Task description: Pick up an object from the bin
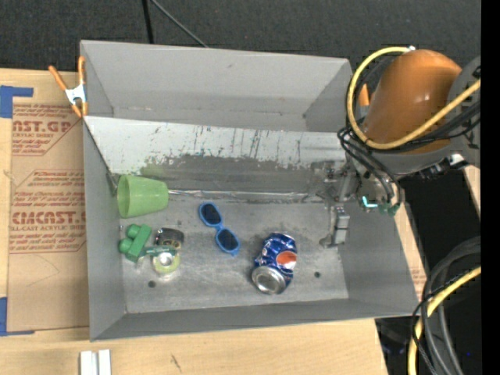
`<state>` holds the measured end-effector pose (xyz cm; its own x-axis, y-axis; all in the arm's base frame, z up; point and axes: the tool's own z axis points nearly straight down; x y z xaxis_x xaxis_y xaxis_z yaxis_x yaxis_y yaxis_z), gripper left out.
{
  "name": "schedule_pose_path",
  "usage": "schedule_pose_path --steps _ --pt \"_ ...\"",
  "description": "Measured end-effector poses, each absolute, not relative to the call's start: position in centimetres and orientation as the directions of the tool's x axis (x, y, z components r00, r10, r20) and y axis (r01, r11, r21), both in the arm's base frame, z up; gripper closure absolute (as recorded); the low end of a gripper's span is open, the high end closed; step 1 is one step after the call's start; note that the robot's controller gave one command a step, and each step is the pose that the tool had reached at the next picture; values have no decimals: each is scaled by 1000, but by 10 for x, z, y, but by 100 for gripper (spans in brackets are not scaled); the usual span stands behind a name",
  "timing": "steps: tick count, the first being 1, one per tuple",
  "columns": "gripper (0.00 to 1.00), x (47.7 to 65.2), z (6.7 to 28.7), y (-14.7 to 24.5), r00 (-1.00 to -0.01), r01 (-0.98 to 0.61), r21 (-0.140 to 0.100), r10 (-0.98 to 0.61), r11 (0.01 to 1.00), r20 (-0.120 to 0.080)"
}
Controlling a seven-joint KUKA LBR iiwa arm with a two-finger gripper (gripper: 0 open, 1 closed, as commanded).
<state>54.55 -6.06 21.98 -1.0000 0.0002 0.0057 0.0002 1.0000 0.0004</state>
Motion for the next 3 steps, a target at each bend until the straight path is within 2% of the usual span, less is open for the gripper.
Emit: schedule_pose_path --steps 1,2,3 --pt "0 497 153 18 -1000 24 4 24 1000 10" --pt "0 485 202 -5 -993 -117 0 -117 993 -3" --pt "0 489 156 -84 -959 -285 -1 -285 959 2"
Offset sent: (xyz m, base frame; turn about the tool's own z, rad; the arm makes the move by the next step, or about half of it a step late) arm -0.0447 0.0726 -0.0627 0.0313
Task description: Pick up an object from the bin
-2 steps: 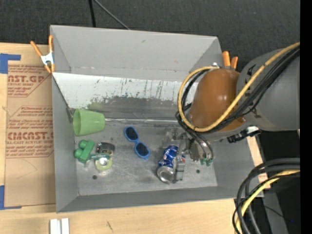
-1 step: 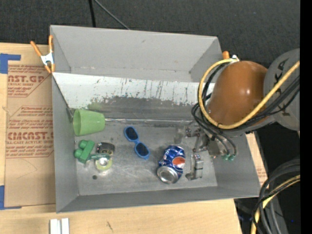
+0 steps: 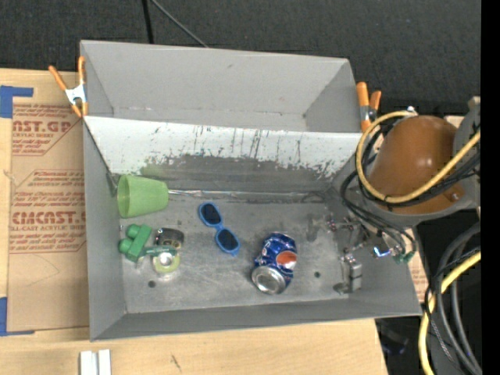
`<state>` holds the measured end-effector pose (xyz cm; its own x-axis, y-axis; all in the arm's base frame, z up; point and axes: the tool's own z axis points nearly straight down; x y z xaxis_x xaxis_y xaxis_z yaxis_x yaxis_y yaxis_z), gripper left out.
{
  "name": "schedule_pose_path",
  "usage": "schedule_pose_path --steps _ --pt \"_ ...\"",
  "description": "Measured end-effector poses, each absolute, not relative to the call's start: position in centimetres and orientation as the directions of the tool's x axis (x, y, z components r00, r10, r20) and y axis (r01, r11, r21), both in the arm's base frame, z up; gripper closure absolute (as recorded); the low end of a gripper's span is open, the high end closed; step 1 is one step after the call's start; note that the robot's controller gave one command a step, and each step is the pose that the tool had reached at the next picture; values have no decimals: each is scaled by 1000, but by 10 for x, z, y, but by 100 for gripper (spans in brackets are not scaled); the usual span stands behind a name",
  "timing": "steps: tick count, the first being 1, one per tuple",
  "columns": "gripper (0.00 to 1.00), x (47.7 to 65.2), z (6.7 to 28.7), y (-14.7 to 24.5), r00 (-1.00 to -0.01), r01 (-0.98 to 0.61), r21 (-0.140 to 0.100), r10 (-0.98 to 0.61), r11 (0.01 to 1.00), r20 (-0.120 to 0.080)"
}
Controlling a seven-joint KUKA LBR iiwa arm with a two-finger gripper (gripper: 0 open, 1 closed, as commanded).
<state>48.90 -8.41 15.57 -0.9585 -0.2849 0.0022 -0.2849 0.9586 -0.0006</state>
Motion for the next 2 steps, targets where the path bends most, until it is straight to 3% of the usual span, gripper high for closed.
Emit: schedule_pose_path --steps 1,2 --pt "0 509 73 -11 -967 -253 -2 -253 967 -28" --pt "100 510 78 -15 -968 -250 -6 -250 968 -30"
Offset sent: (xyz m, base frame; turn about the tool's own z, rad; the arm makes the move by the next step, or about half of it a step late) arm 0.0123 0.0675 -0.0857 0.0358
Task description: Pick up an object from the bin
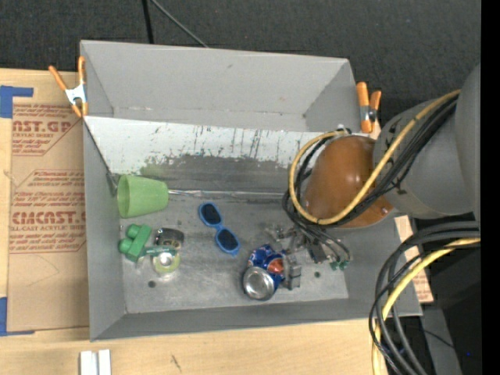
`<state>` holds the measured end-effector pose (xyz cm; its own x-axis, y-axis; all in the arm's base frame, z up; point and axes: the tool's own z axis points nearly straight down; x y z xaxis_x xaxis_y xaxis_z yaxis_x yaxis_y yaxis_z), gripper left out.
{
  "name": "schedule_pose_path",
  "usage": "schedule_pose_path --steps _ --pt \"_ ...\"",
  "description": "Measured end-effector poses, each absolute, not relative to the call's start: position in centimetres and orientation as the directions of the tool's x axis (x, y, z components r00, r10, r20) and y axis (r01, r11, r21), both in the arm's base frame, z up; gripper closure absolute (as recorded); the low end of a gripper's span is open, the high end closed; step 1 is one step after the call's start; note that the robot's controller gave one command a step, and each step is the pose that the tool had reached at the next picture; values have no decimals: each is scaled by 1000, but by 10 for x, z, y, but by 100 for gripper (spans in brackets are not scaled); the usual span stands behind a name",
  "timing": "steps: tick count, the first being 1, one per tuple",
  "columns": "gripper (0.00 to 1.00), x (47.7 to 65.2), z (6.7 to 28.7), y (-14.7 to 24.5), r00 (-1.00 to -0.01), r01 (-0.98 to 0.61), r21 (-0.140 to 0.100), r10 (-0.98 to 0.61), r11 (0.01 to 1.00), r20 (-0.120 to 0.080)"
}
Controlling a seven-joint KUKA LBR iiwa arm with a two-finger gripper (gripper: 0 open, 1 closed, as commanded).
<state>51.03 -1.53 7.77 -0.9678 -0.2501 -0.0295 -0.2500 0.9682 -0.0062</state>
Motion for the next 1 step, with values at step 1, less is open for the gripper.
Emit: schedule_pose_path --steps 1 --pt "100 535 229 25 -964 -264 -2 -264 964 -11"
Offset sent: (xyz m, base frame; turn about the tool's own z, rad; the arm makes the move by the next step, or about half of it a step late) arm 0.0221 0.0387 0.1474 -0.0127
